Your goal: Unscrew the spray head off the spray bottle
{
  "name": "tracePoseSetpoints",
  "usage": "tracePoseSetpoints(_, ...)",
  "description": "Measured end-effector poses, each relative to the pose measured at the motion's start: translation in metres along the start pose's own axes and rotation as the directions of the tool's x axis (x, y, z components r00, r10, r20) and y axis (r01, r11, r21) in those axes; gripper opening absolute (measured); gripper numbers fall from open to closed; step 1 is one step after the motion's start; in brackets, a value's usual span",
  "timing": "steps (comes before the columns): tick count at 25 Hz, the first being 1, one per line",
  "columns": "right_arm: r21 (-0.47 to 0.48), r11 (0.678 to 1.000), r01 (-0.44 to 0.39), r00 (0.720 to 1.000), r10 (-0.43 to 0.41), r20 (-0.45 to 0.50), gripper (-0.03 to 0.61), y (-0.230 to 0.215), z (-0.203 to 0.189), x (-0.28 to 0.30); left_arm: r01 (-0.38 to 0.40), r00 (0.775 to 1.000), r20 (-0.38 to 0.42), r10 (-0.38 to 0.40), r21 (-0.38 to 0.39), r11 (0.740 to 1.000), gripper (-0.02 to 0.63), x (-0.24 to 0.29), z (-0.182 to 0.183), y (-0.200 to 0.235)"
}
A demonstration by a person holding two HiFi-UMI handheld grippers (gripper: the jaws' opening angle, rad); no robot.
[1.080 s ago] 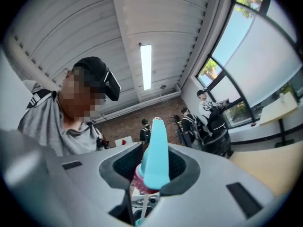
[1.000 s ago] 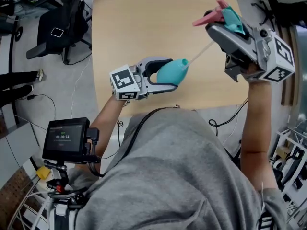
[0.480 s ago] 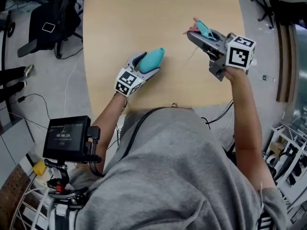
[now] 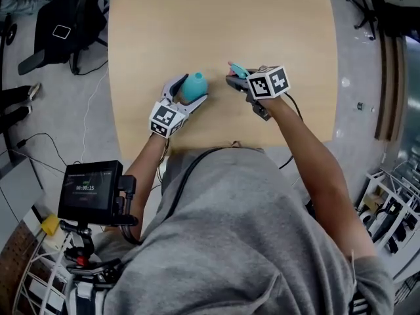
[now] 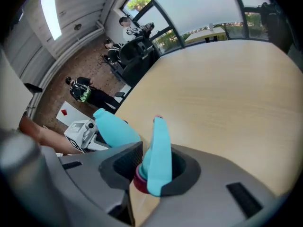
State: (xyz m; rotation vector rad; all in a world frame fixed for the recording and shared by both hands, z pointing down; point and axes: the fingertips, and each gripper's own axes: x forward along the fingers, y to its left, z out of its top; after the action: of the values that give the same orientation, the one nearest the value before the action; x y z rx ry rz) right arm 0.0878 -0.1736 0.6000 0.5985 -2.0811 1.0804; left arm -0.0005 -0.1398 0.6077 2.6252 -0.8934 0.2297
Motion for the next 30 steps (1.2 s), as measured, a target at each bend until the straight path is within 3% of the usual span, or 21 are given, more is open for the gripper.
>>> tracePoseSetpoints(3, -0.038, 0.999, 0.028, 0.998, -0.031, -0.059, 0.106, 0.001, -0.013, 0.014, -0.004, 1.0, -0.024, 0.005, 0.053, 0.999, 0.37, -0.004, -0.011, -0.003)
tracePoseSetpoints(9, -0.068, 0.996, 0.063, 0.986, -0.072, -0.15, 0.106, -0.009, -0.032, 0.034, 0.011, 1.0, -0.028, -0.008, 0.086, 0.996, 0.37, 0.005, -0.004, -0.002)
tracePoseSetpoints(17, -0.12, 0.99, 0.075, 0.984, -0.093, -0.155, 0.108, -0.021, -0.034, 0.035, 0.088, 0.993, -0.088, -0.078, 0.117, 0.989, 0.37, 0.013, -0.006, -0.007)
tracePoseSetpoints(26, -0.252, 0.955, 0.158, 0.973, -0.194, -0.126, 0.243, -0.032, -0.039, 0.042, 0.101, 0.986, -0.141, -0.085, 0.108, 0.989, 0.376, 0.02, -0.027, -0.004)
tracePoseSetpoints(30, -0.311, 0.919, 0.242, 0.956, -0.281, -0.087, 0.313, -0.047, -0.036, 0.037, 0.084, 0.99, -0.126, -0.069, 0.117, 0.99, 0.431, 0.023, -0.024, -0.003)
